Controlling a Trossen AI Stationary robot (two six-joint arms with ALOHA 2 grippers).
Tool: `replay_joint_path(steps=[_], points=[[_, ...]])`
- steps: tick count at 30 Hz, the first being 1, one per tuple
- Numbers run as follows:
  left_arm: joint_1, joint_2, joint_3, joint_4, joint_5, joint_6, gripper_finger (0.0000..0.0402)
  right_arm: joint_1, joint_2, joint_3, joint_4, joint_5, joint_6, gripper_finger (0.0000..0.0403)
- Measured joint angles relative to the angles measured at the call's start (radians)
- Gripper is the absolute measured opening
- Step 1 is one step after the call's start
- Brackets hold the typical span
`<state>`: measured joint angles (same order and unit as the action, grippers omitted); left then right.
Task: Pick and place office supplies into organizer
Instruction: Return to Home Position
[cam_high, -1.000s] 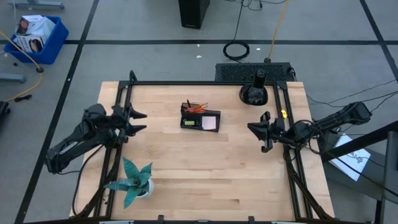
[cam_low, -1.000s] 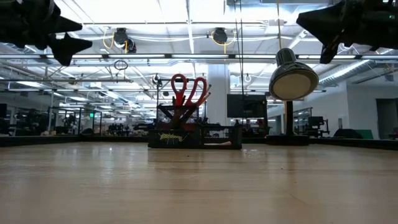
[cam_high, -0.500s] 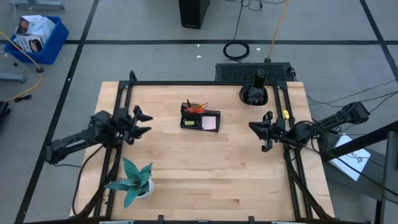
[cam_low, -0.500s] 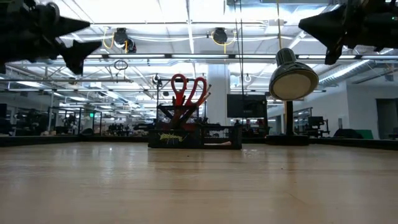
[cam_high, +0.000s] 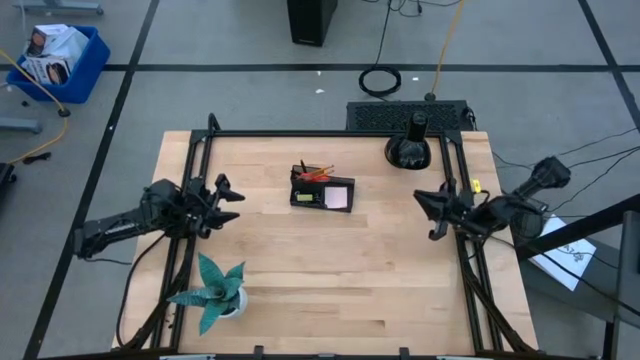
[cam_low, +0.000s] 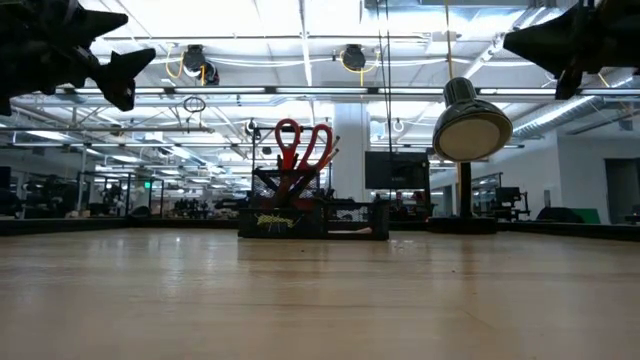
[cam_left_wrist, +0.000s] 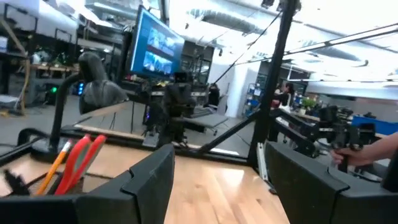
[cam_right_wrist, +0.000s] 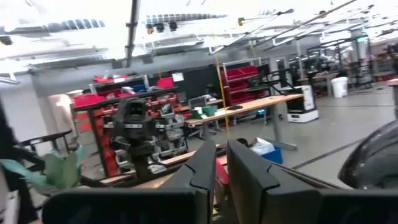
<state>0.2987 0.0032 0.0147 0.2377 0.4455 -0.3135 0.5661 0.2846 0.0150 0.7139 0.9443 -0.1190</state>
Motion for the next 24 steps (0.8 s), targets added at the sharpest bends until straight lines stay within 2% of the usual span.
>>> replay_joint_path(steps=[5,10,14,16,18,22,24], points=[[0.030,0.000,0.000,-0.070,0.036,-0.022,0.0255,0.011,-0.038,0.000,-0.017,-0.014,0.077,0.0034],[0.040,0.000,0.000,-0.070,0.025,-0.014,0.0255,-0.028,-0.038,0.000,-0.027,-0.120,0.166,0.0034],[0.048,0.001,0.000,-0.093,-0.015,-0.059,0.0255,-0.026,-0.036,0.000,-0.187,-0.203,0.185,0.0034],[0.048,0.002,0.000,-0.099,-0.017,-0.060,0.0255,-0.023,-0.019,0.000,-0.318,-0.218,0.249,0.0034],[0.048,0.002,0.000,-0.111,-0.006,-0.051,0.0255,-0.021,-0.008,0.000,-0.378,-0.237,0.315,0.0034],[0.048,0.002,-0.001,-0.123,0.037,0.032,0.0255,-0.026,-0.016,0.000,-0.365,-0.431,0.276,0.0034],[0.047,0.002,0.000,-0.128,0.062,0.043,0.0255,-0.042,-0.026,0.000,-0.360,-0.479,0.262,0.0034]])
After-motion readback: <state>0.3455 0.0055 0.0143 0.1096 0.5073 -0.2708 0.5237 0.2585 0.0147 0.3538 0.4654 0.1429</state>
